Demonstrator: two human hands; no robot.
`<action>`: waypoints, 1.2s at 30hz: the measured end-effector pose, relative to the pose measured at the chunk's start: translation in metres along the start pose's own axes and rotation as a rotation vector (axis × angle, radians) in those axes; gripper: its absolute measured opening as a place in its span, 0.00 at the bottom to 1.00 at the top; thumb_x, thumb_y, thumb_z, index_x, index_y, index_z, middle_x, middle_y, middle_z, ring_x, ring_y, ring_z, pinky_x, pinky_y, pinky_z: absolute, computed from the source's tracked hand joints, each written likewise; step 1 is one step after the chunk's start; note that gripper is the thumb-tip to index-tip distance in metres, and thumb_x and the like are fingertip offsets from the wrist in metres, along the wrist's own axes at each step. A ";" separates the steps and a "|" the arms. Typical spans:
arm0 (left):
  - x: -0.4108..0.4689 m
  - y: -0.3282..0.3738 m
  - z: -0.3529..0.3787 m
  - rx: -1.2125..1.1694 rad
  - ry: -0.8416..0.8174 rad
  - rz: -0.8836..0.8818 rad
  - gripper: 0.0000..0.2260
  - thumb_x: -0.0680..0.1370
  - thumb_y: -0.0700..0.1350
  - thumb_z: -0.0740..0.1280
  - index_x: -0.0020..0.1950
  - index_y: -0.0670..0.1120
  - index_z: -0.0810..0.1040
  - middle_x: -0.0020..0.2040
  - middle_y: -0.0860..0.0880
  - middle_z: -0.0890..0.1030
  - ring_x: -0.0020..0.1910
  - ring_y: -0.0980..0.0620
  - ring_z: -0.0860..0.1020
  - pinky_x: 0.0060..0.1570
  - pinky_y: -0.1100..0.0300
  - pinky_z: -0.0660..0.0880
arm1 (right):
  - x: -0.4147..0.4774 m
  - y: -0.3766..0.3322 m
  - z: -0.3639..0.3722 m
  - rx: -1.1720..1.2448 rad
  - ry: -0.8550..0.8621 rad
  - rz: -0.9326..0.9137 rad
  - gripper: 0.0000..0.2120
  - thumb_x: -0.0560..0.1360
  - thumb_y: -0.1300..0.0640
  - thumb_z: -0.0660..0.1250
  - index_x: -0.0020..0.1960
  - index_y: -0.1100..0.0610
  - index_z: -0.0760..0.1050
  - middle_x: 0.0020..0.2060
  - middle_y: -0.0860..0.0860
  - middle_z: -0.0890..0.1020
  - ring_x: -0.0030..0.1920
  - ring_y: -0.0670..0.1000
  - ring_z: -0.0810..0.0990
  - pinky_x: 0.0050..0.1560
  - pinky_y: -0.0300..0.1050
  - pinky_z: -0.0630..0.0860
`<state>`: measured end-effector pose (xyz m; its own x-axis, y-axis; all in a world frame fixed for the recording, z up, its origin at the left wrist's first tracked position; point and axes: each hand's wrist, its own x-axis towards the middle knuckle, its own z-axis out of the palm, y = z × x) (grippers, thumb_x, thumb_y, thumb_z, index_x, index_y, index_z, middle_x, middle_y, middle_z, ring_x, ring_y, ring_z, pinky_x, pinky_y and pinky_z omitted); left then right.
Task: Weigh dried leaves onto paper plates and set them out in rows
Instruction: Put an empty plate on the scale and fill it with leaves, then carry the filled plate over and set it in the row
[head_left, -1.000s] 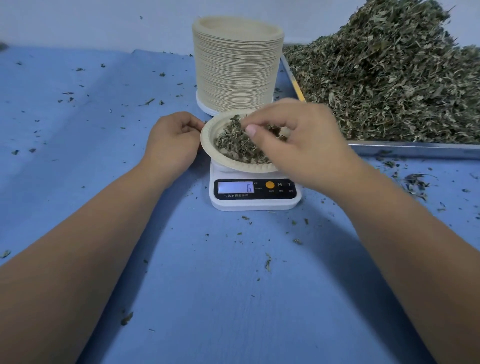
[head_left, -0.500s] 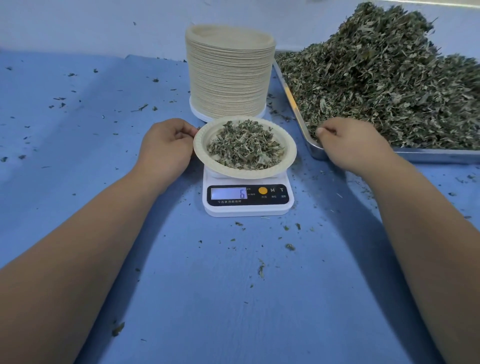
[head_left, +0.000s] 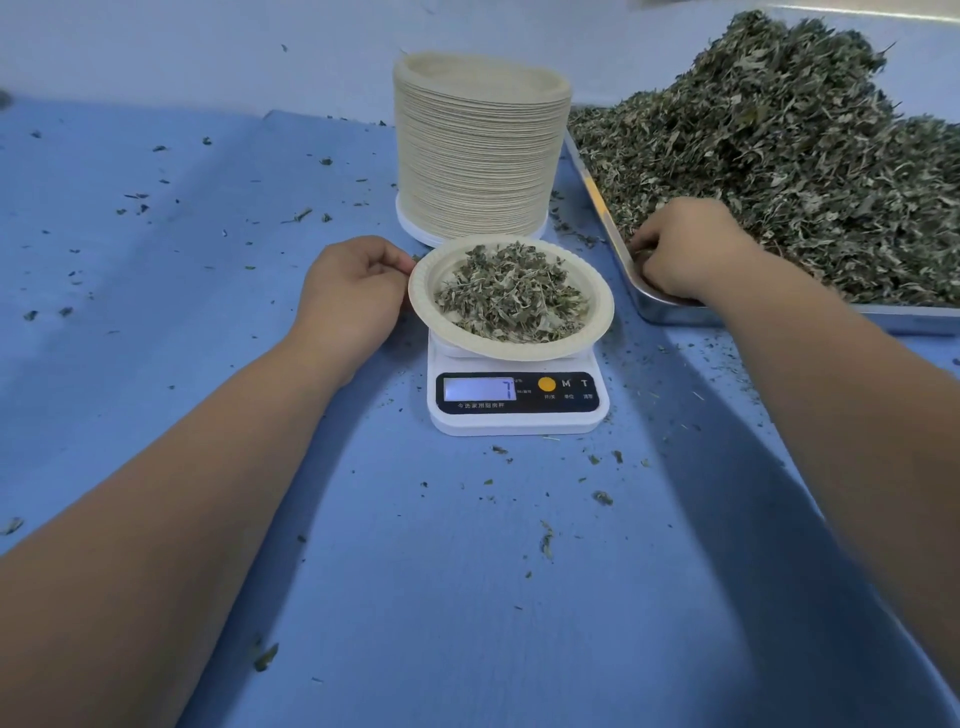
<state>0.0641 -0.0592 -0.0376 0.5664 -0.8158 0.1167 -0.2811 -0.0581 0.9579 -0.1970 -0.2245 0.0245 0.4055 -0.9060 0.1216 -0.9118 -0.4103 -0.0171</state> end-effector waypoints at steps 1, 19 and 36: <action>0.000 0.000 0.000 -0.003 -0.001 -0.002 0.13 0.72 0.35 0.62 0.40 0.49 0.83 0.32 0.49 0.83 0.34 0.52 0.80 0.44 0.52 0.81 | -0.002 0.003 0.000 0.051 0.078 0.026 0.14 0.75 0.66 0.65 0.52 0.55 0.86 0.51 0.56 0.85 0.50 0.58 0.80 0.51 0.48 0.78; -0.014 0.024 0.015 -0.340 -0.026 -0.126 0.12 0.75 0.55 0.61 0.49 0.53 0.82 0.53 0.58 0.86 0.50 0.58 0.83 0.56 0.52 0.77 | -0.122 -0.034 0.014 0.344 0.275 -0.214 0.22 0.84 0.43 0.51 0.70 0.51 0.73 0.57 0.50 0.82 0.62 0.48 0.76 0.75 0.57 0.59; -0.035 0.030 -0.009 -0.434 0.188 -0.168 0.11 0.83 0.49 0.61 0.50 0.51 0.83 0.40 0.55 0.85 0.35 0.59 0.83 0.35 0.65 0.77 | -0.141 -0.080 0.013 0.624 0.127 -0.369 0.19 0.75 0.34 0.67 0.58 0.45 0.73 0.52 0.38 0.76 0.47 0.29 0.66 0.79 0.56 0.51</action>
<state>0.0426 -0.0272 -0.0104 0.7175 -0.6953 -0.0417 0.1518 0.0978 0.9836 -0.1800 -0.0651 -0.0040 0.6335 -0.6939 0.3423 -0.4954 -0.7035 -0.5096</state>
